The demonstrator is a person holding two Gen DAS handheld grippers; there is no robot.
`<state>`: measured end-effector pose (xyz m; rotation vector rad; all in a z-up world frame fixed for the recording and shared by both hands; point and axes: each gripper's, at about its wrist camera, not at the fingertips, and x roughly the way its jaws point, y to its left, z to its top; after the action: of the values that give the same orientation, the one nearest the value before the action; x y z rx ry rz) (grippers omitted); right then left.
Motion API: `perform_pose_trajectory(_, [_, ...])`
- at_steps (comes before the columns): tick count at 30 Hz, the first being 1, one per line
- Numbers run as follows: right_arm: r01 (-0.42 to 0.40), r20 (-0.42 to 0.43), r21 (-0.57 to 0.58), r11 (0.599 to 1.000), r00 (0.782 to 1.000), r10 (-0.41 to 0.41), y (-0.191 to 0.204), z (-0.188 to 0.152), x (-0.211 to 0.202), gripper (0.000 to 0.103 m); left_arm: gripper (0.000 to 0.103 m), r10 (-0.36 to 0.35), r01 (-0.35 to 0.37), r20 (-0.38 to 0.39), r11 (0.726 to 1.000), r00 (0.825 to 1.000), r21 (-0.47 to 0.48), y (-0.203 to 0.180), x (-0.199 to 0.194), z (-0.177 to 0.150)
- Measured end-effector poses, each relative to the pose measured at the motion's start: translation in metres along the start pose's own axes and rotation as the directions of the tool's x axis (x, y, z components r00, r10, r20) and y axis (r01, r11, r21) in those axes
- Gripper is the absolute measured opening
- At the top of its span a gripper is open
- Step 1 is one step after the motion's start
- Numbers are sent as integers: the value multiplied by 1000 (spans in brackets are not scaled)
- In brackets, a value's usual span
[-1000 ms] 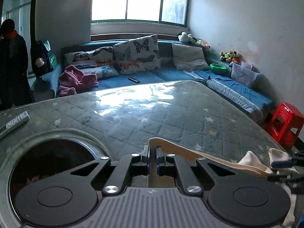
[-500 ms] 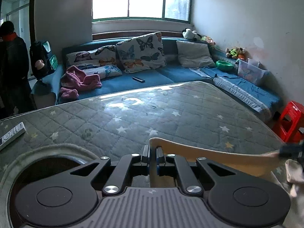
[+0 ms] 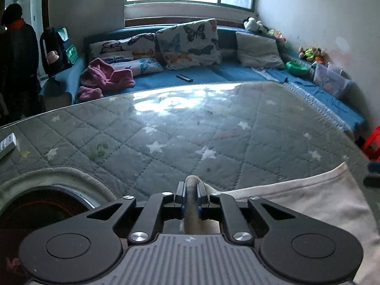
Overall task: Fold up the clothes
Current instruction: 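Release the hem from both grippers and smooth the sweatshirt flat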
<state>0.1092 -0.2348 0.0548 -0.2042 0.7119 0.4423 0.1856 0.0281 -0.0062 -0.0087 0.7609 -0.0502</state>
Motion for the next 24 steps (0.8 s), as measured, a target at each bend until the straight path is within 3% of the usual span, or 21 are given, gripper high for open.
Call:
perform_pose_trajectory(3, [-1, -41, -5, 1000, 999, 1, 0, -8, 14, 34, 16, 30, -30, -16, 1000, 999, 4, 4, 5, -1])
perform_pose_trajectory(7, [13, -56, -26, 1000, 998, -15, 0, -11, 26, 34, 32, 54, -54, -17, 999, 998, 3, 7, 7, -1])
perform_pose_trajectory(13, [70, -42, -57, 996, 996, -73, -4, -9, 32, 39, 30, 51, -51, 0, 999, 999, 14, 0, -5, 1])
perform_pose_trajectory(20, [140, -41, -51, 989, 989, -142, -17, 1, 44, 39, 33, -116, 117, -24, 990, 993, 74, -36, -42, -15])
perform_pose_trajectory(24, [94, -17, -50, 994, 995, -95, -13, 0, 23, 39, 34, -189, 197, -66, 972, 980, 129, -56, -62, -39])
